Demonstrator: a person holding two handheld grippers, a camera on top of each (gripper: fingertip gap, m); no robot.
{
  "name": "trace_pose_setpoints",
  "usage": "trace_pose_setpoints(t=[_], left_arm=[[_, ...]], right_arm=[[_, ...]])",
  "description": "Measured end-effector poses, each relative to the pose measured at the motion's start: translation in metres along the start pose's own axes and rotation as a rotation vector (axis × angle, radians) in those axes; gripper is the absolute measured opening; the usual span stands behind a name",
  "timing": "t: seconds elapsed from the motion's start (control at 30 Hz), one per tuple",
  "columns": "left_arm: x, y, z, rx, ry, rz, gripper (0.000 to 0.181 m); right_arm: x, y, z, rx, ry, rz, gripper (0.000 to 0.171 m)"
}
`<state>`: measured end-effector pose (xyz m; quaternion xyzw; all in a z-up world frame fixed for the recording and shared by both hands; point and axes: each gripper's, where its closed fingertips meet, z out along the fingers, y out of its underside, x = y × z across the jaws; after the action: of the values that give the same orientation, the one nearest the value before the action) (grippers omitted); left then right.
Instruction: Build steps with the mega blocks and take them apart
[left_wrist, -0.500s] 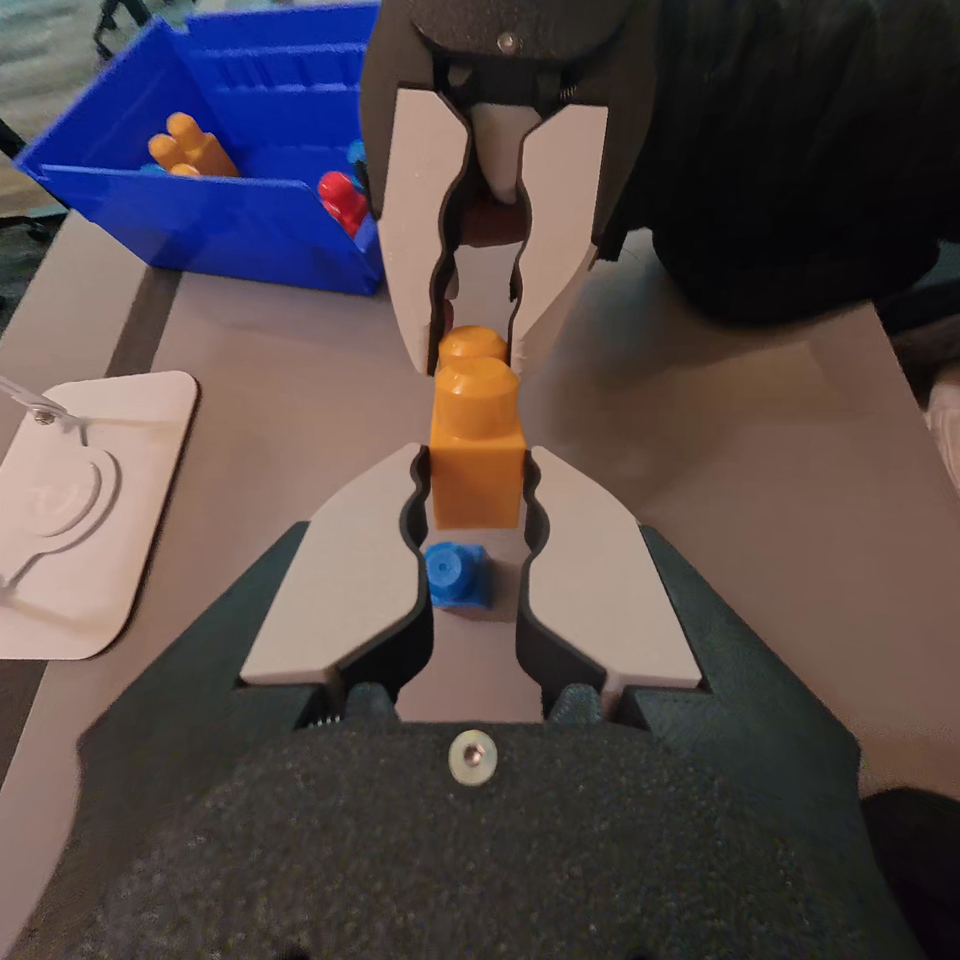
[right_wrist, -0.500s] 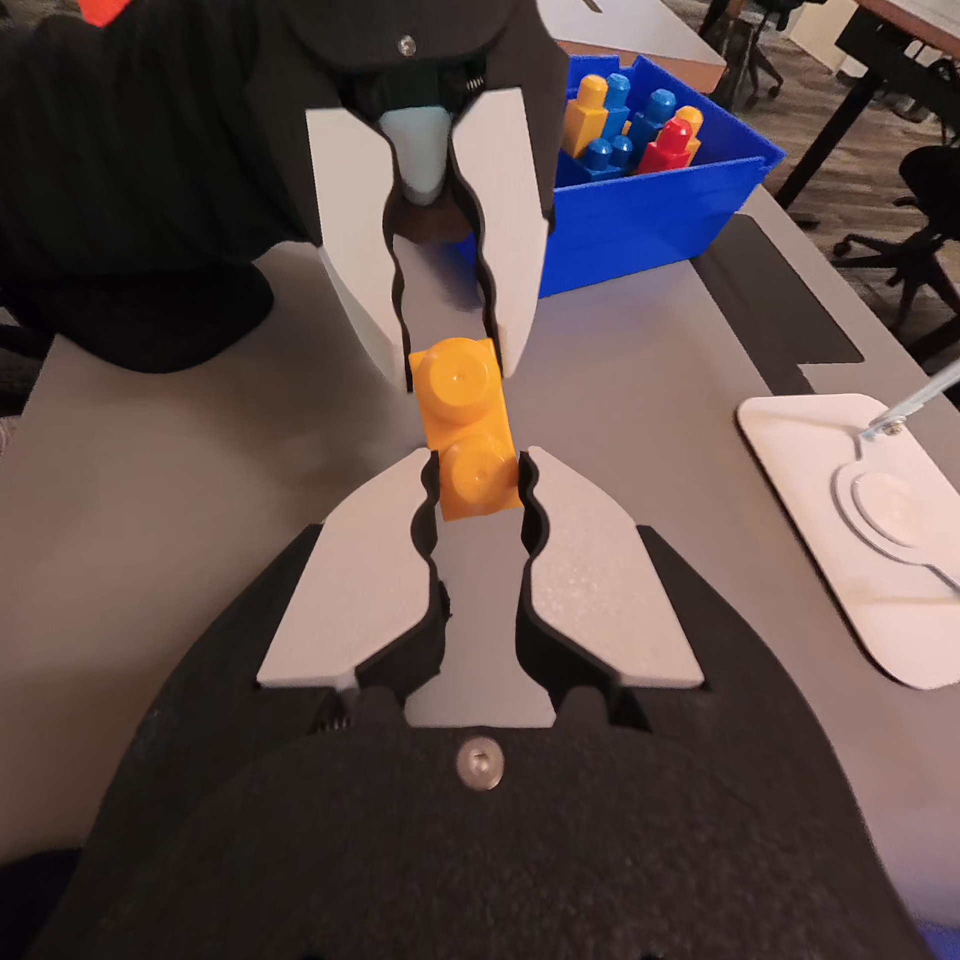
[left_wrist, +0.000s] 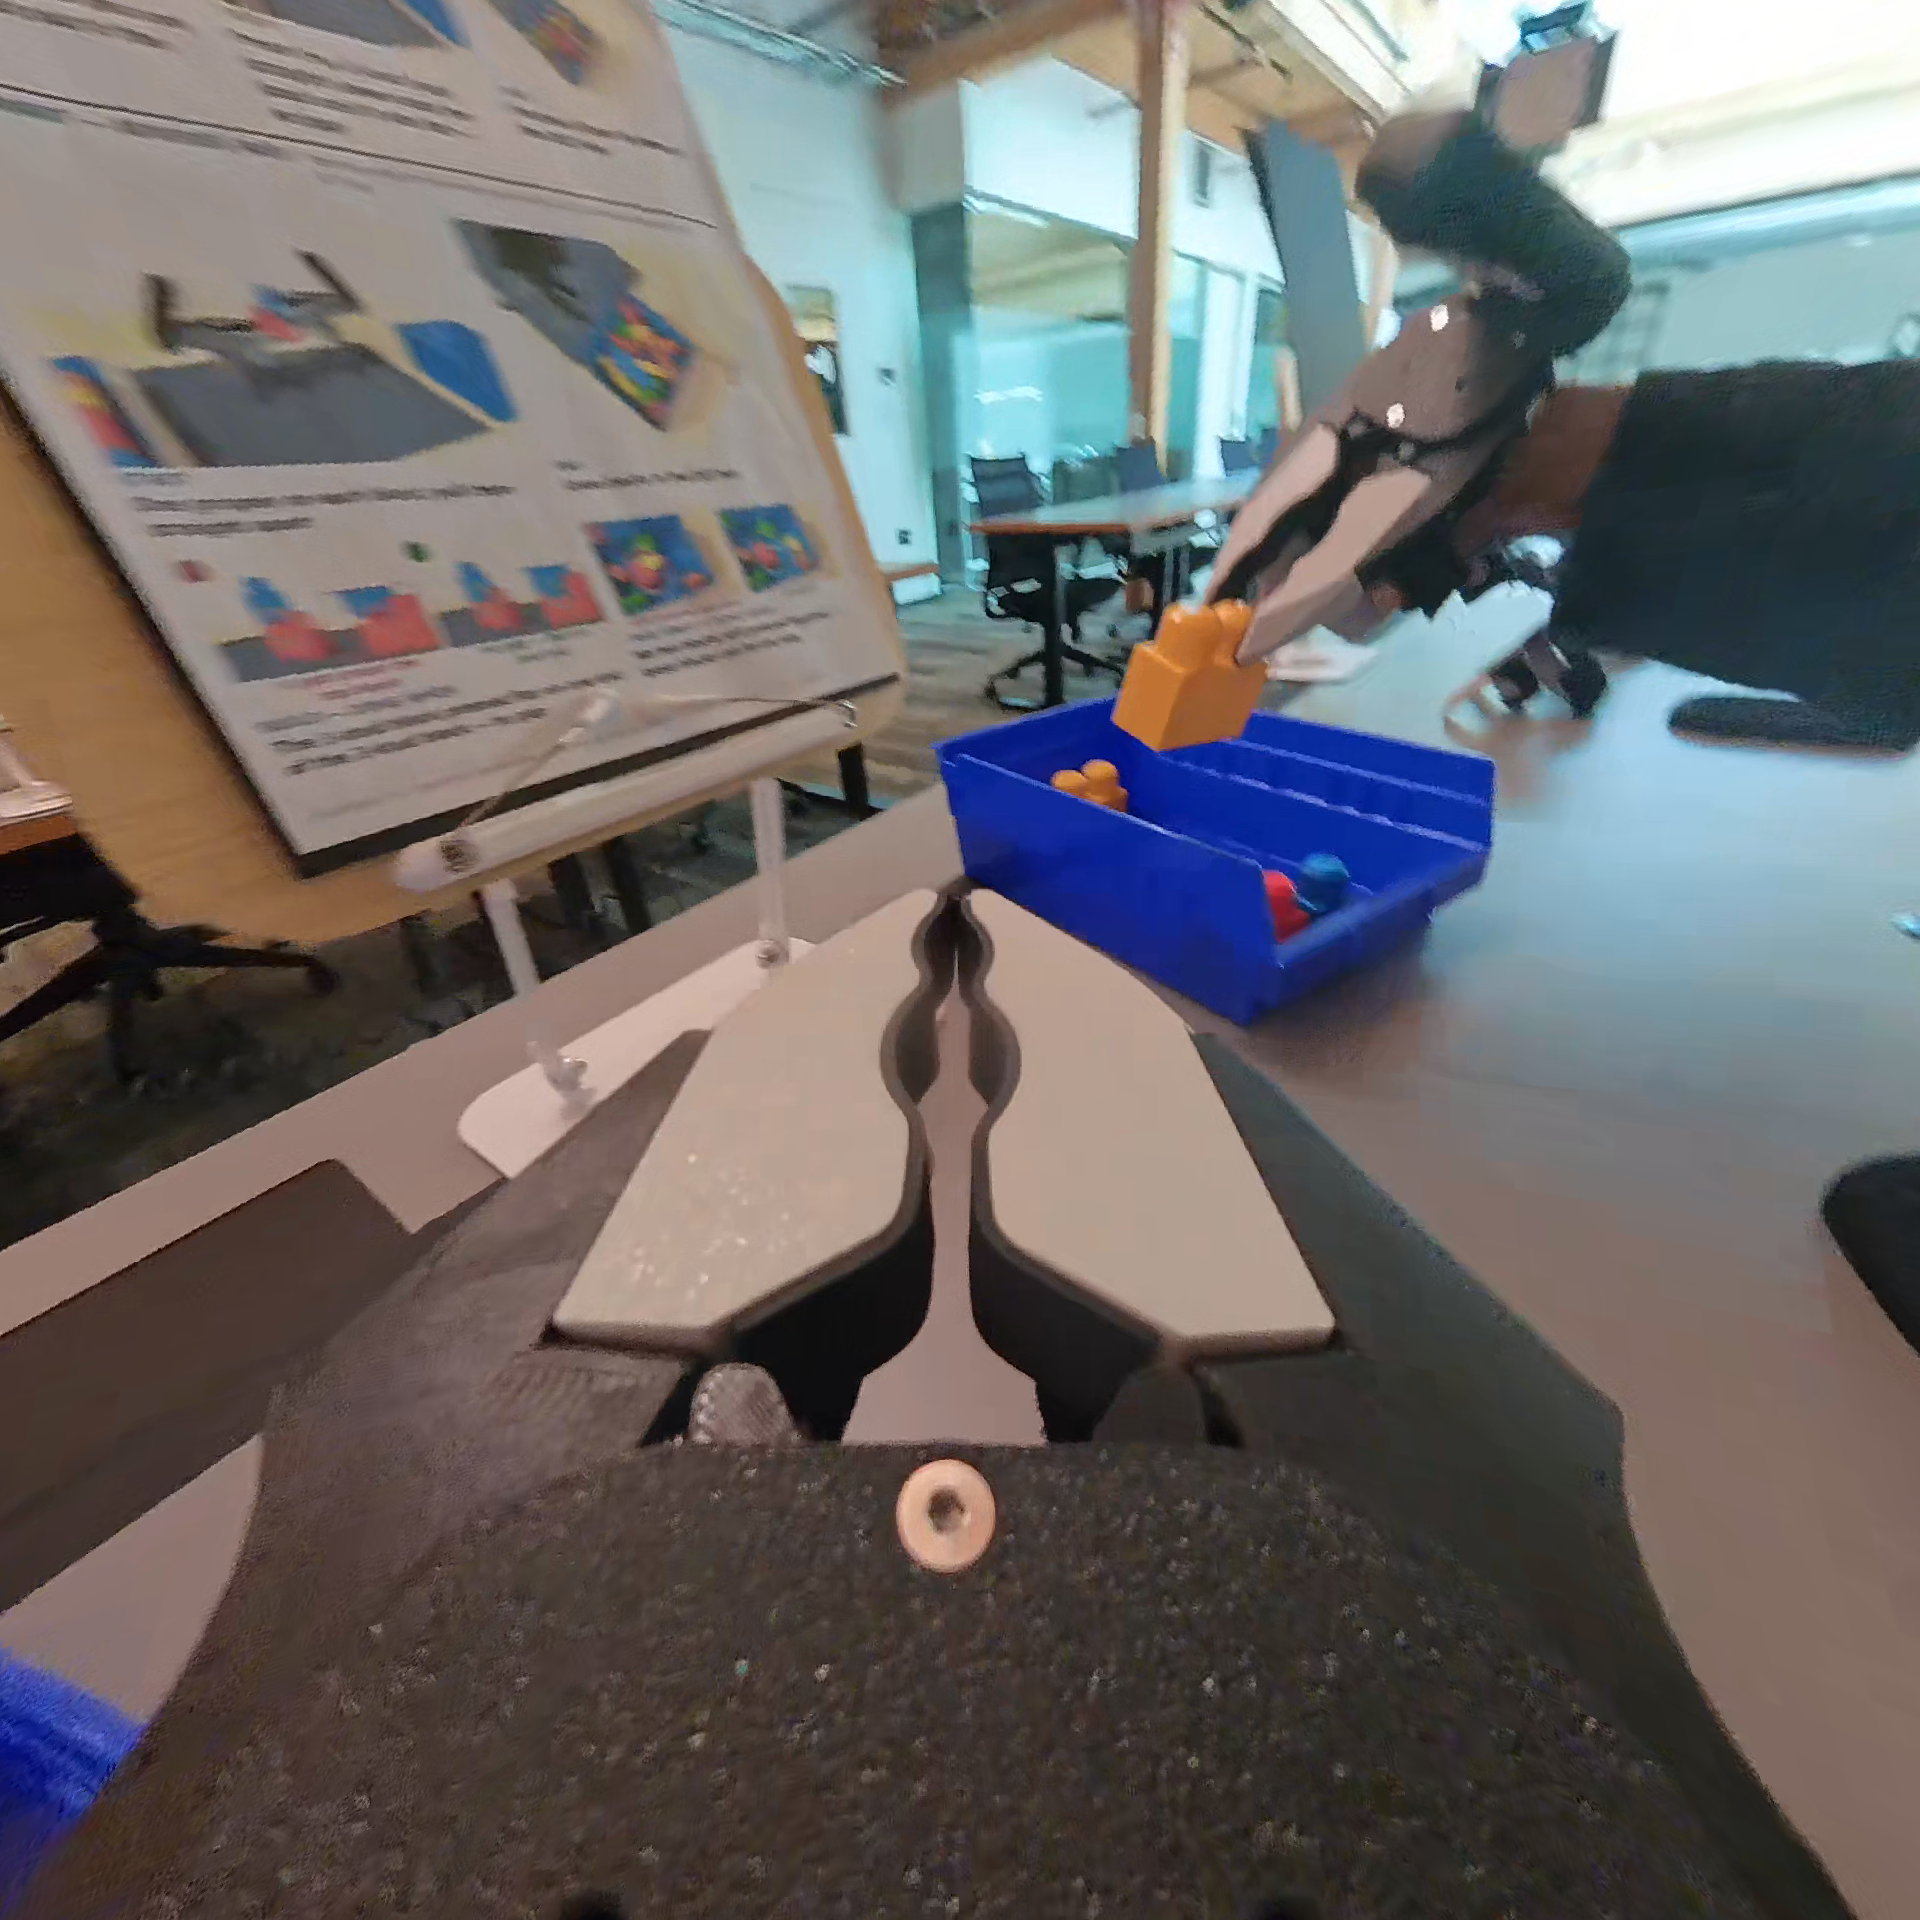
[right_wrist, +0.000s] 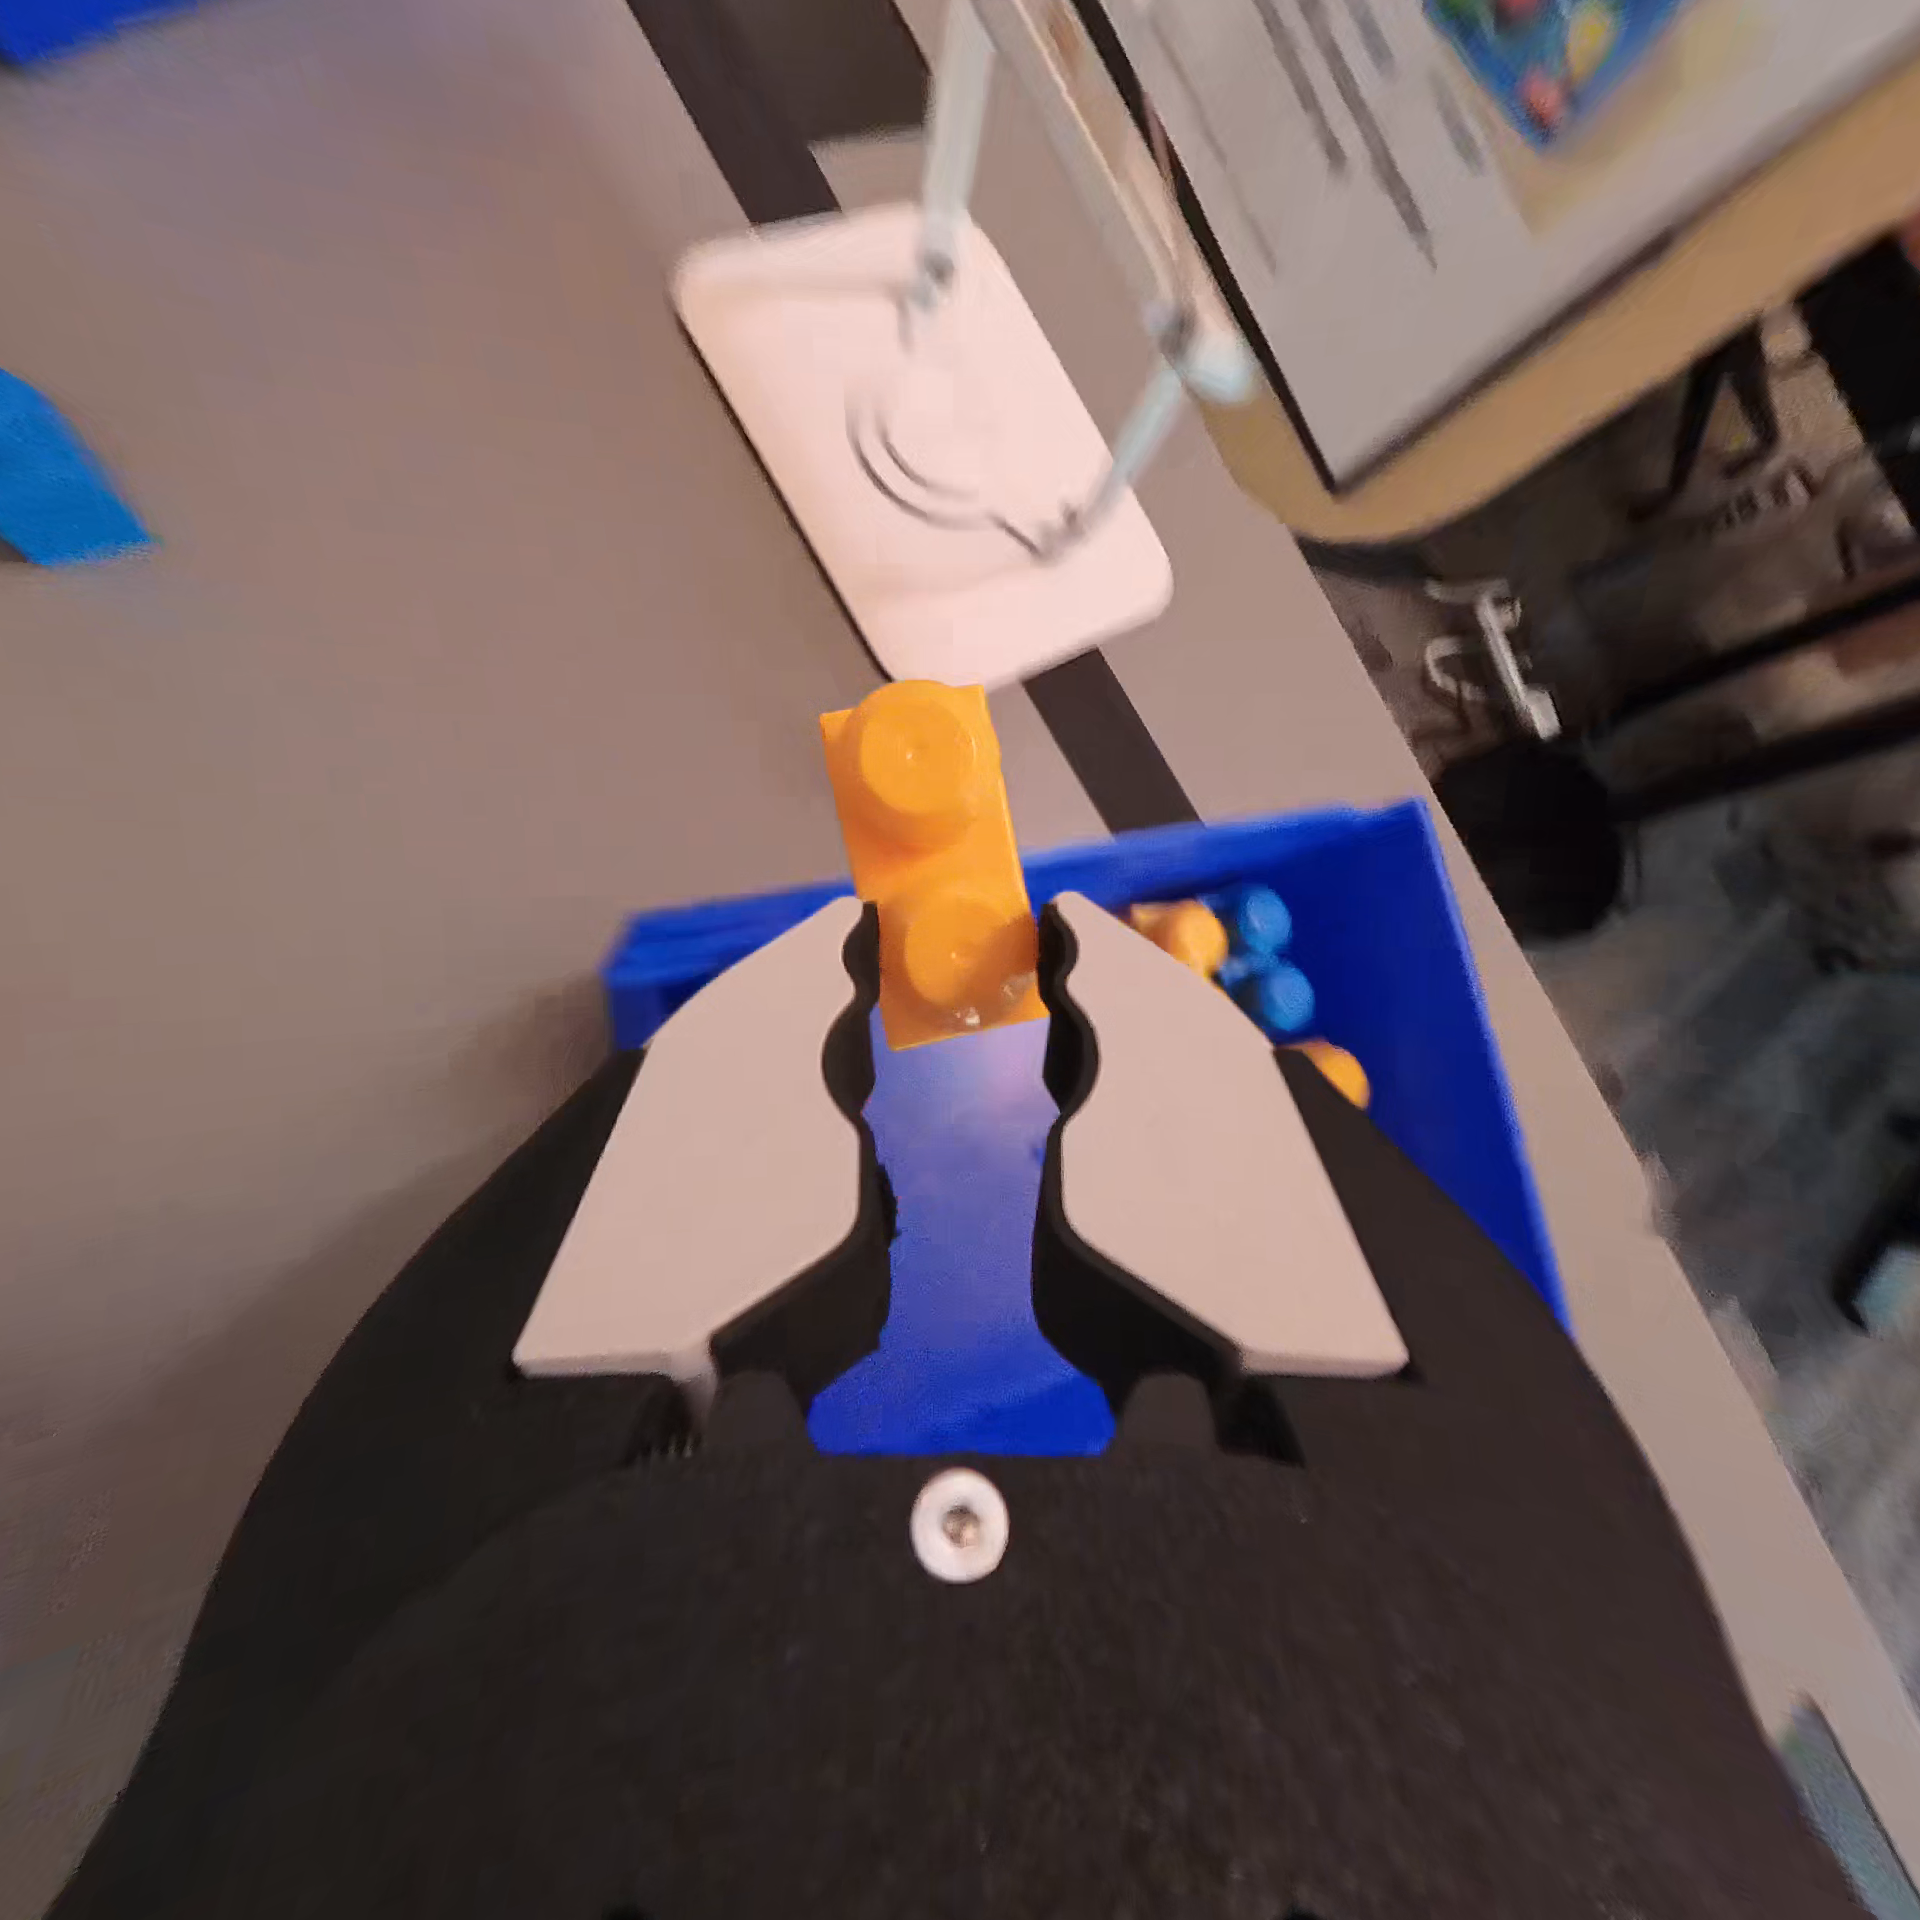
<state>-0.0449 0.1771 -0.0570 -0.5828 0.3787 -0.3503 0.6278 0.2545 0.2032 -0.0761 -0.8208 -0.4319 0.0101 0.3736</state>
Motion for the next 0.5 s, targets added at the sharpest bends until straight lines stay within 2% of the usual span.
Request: trace_pose_setpoints(t=[0.13, 0.27, 0.5], left_arm=[[-0.021, 0.000, -0.005, 0.058, -0.121, -0.054, 0.000], [-0.032, 0.004, -0.008, 0.061, -0.191, -0.052, 0.000], [-0.031, 0.014, -0.004, 0.020, -0.188, 0.002, 0.000]], right_arm=[[0.047, 0.053, 0.018, -0.163, 0.015, 0.066, 0.029], [0.072, 0.097, 0.037, -0.268, -0.005, 0.107, 0.029], [0.094, 0.143, 0.074, -0.367, -0.030, 0.159, 0.029]])
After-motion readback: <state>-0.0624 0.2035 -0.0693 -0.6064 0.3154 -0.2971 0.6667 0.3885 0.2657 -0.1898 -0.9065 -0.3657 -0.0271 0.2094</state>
